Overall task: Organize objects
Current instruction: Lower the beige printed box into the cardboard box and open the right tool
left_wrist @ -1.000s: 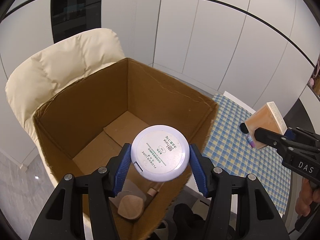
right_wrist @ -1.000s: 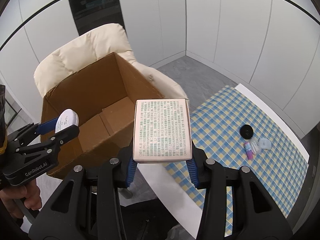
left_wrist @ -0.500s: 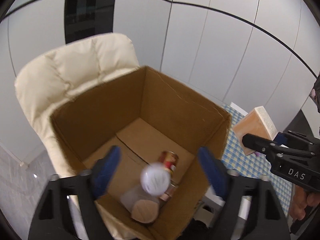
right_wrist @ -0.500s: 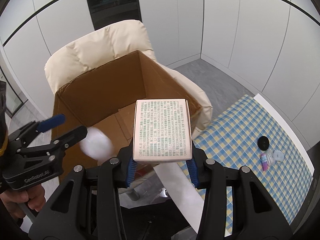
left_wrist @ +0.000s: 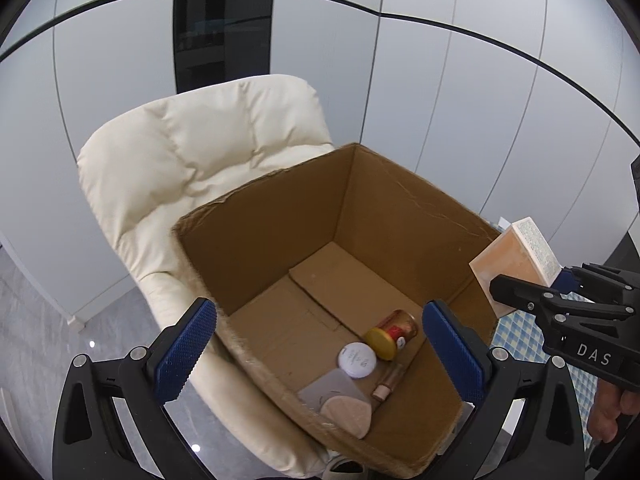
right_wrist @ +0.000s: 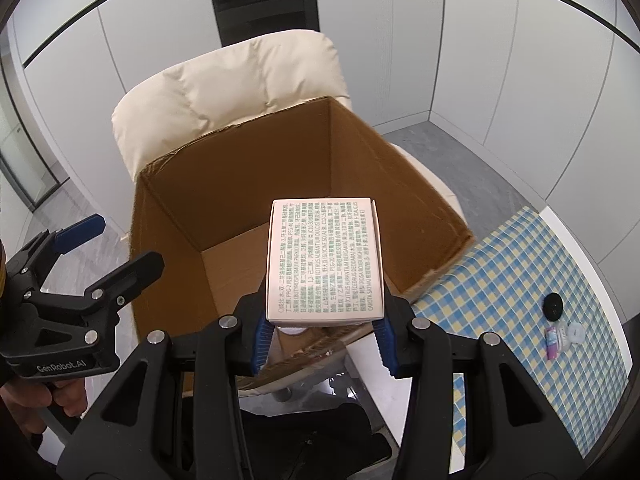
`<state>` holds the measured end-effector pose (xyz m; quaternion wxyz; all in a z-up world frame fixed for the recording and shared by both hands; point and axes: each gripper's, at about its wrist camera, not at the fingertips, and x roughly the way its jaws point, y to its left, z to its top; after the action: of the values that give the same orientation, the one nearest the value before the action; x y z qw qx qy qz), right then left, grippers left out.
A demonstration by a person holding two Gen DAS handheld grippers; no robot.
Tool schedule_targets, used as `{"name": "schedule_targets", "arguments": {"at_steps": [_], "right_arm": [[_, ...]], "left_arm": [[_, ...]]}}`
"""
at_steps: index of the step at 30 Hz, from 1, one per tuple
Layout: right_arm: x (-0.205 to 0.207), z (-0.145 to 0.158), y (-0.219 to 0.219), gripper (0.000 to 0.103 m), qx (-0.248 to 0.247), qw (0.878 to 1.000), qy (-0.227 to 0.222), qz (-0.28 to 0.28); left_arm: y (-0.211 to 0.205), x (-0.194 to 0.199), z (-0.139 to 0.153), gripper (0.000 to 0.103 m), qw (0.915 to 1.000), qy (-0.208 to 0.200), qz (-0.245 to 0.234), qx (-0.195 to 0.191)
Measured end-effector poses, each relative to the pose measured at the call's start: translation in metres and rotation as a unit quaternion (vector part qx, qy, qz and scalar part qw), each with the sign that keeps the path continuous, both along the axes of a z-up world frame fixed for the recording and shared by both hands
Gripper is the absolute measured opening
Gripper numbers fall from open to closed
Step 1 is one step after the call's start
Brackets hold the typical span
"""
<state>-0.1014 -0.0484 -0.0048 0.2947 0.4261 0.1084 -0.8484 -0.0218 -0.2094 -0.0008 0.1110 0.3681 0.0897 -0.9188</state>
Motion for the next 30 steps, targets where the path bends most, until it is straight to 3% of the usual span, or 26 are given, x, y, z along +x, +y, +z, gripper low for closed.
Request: {"name": "schedule_targets", "arguments": {"at_steps": [20,21,25,30], "right_arm": [[0.01,-0.001,-0.035,0.048,-0.007,0.999,-0.01,0.035],[0.01,-0.001,-0.036,0.049,-0.008,0.999,-0.012,0.036],[0.01,0.0,-0.037,0.072,-0.011,0.999,-0.017,0.033],[0.008,-0.001,-0.035,0.073,-0.011,0.999,-0.022,0.025]], "left_arm": [[-0.03,0.019,0.0,0.103,0.9996,-0.004,0.029,0.0],[-0.031,0.019,0.0,0.103,0.9995,-0.004,0.03,0.0],[-0.034,0.02,0.0,0.103,0.9994,-0.005,0.035,-0.001],[-0.034,0.02,-0.001,0.103,0.9993,-0.006,0.038,0.0]]}}
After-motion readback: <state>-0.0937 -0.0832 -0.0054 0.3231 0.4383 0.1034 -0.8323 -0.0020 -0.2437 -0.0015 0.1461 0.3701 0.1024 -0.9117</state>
